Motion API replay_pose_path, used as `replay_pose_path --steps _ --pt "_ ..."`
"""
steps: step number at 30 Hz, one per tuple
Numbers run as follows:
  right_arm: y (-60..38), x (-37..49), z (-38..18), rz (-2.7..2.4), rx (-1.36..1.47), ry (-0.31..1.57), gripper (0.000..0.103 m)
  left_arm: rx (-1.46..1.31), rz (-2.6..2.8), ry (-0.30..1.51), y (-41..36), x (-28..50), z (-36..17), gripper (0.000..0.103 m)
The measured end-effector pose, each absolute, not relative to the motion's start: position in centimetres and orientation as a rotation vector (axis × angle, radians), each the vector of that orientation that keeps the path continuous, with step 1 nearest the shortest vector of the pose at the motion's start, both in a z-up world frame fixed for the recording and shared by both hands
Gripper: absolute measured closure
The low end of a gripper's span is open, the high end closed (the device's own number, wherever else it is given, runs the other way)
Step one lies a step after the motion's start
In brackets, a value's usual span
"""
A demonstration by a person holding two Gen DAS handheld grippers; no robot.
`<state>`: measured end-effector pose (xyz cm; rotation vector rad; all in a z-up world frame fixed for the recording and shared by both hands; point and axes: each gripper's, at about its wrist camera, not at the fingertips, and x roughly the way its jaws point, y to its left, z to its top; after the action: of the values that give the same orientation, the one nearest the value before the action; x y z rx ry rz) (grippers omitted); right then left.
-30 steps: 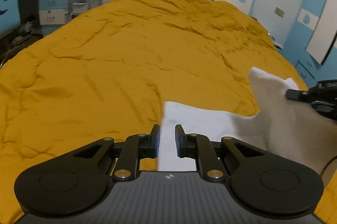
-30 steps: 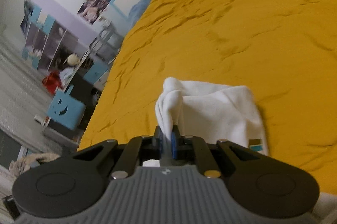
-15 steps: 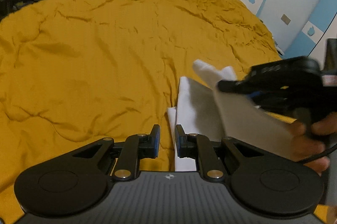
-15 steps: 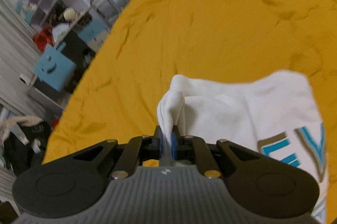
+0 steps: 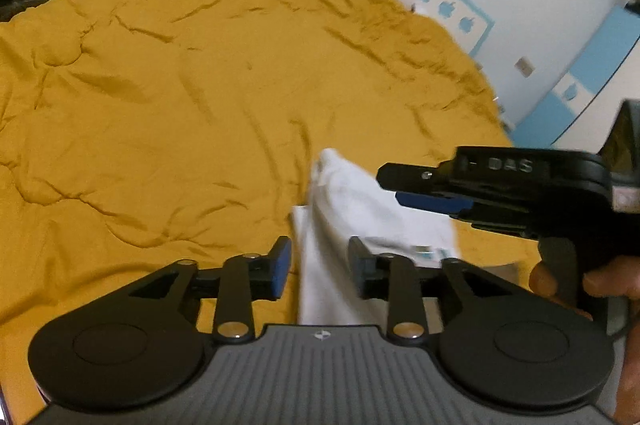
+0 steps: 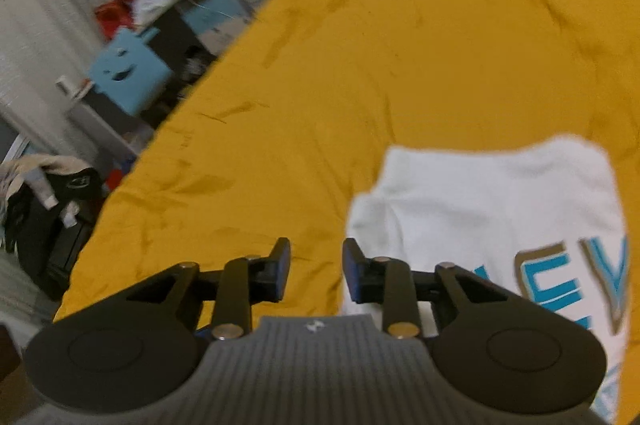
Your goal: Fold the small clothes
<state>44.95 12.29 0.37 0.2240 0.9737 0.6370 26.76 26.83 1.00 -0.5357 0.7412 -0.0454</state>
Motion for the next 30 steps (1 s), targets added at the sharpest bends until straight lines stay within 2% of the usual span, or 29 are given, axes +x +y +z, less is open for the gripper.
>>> replay_pose_path --steps 2,6,8,9,13,18,20,22,24,26,28,30 --pt "11.2 43.3 2.2 0.664 0.22 0.931 0.077 -0.568 -0.071 0.725 26.8 25.8 1.7 0.053" --pt "7.8 40.1 3.8 0.659 0.191 0.869 0.073 -0.672 -0.133 0.727 26.7 23.6 2.0 0.048" --pt "5.6 38.5 4.0 0.644 0.176 0.853 0.072 -0.726 -0.164 0.733 26.6 22.8 1.4 0.037" --pt "4.5 37.8 3.8 0.628 0.169 0.846 0.072 -0.745 -0.17 0.738 26.5 22.6 0.9 0.035" --pt "-0.3 34.5 2.1 0.578 0.119 0.848 0.07 -0.828 -0.147 0.804 26.2 21.8 -1.8 0.033" --pt "-4.6 30.4 -1.3 0.512 0.018 0.866 0.064 -0.861 -0.106 0.844 25.5 21.4 -4.4 0.03" --pt "-6.1 28.8 -2.9 0.492 -0.035 0.864 0.057 -0.896 -0.095 0.839 25.6 21.6 -5.5 0.03" --pt "-6.9 27.6 -4.4 0.469 -0.11 0.864 0.056 -0.907 -0.091 0.836 25.6 22.3 -6.3 0.031" --pt "-6.6 26.8 -5.6 0.464 -0.163 0.857 0.054 -0.903 -0.074 0.84 25.3 22.9 -6.9 0.043" --pt "-6.3 26.4 -6.6 0.475 -0.204 0.858 0.052 -0.888 -0.058 0.834 25.0 23.5 -7.1 0.066" --pt "-5.9 26.3 -7.1 0.487 -0.228 0.852 0.051 -0.889 -0.071 0.828 24.7 23.7 -6.6 0.084" --pt "-4.9 26.1 -7.0 0.507 -0.251 0.839 0.048 -0.879 -0.1 0.777 24.4 23.4 -5.2 0.087"
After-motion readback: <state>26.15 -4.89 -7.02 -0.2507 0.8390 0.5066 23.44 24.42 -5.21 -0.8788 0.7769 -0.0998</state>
